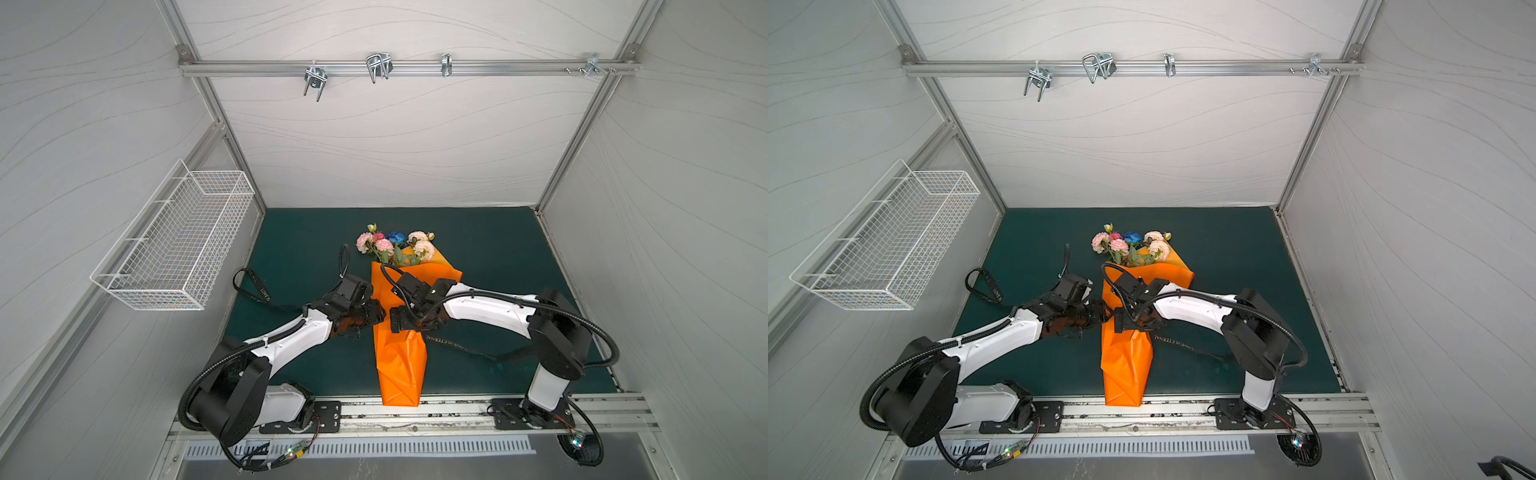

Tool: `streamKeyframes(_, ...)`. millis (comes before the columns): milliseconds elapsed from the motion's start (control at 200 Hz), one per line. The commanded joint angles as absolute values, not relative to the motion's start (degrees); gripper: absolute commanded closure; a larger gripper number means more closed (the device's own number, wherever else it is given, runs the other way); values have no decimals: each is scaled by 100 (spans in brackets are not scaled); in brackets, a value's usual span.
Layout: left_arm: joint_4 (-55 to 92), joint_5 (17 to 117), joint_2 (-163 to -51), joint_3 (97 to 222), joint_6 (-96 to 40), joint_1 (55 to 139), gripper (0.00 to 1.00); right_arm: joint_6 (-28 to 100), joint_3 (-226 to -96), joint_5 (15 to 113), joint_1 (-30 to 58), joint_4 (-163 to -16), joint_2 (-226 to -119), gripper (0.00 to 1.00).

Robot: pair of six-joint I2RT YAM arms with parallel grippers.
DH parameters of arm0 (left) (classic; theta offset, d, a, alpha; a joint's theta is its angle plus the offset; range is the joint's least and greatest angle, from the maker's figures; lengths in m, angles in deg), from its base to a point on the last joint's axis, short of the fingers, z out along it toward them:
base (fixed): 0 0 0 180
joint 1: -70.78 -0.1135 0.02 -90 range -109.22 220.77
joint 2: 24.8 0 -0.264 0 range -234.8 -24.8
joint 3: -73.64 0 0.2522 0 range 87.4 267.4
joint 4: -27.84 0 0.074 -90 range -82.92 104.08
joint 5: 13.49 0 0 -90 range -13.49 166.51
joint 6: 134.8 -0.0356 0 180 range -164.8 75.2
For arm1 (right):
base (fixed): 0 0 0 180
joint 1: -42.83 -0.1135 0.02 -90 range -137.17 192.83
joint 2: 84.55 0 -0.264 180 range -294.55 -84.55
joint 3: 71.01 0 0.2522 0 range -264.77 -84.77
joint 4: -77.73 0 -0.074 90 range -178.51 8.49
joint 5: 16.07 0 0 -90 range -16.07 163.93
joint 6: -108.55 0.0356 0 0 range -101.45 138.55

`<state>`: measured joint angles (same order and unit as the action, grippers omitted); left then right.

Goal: Tie the bouquet of fake flowers

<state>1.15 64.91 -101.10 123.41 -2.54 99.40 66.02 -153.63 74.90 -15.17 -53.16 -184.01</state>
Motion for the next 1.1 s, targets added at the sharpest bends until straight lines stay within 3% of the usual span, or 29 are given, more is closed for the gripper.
streamKeyframes(0, 402, 6474, -10377, 12594, -264, 9943, 38, 6523, -15111, 7449, -1458, -5026, -17879, 1)
streamKeyframes(365, 790, 6235, -10996, 12601, -160, 9943, 54, 6918, -13943, 7402, -1054, -4582, -16255, 1)
streamKeyframes(665, 993, 6184, -11137, 12533, 2, 9943, 80, 7859, -12360, 6989, -582, -4787, -14929, 11)
streamKeyframes(810, 1070, 6218, -11212, 12477, 89, 9943, 89, 8100, -11682, 6626, -229, -5828, -14923, 12)
streamKeyframes(1095, 1159, 6306, -11376, 12466, 160, 9943, 97, 7960, -11429, 6417, 570, -6999, -15598, 32)
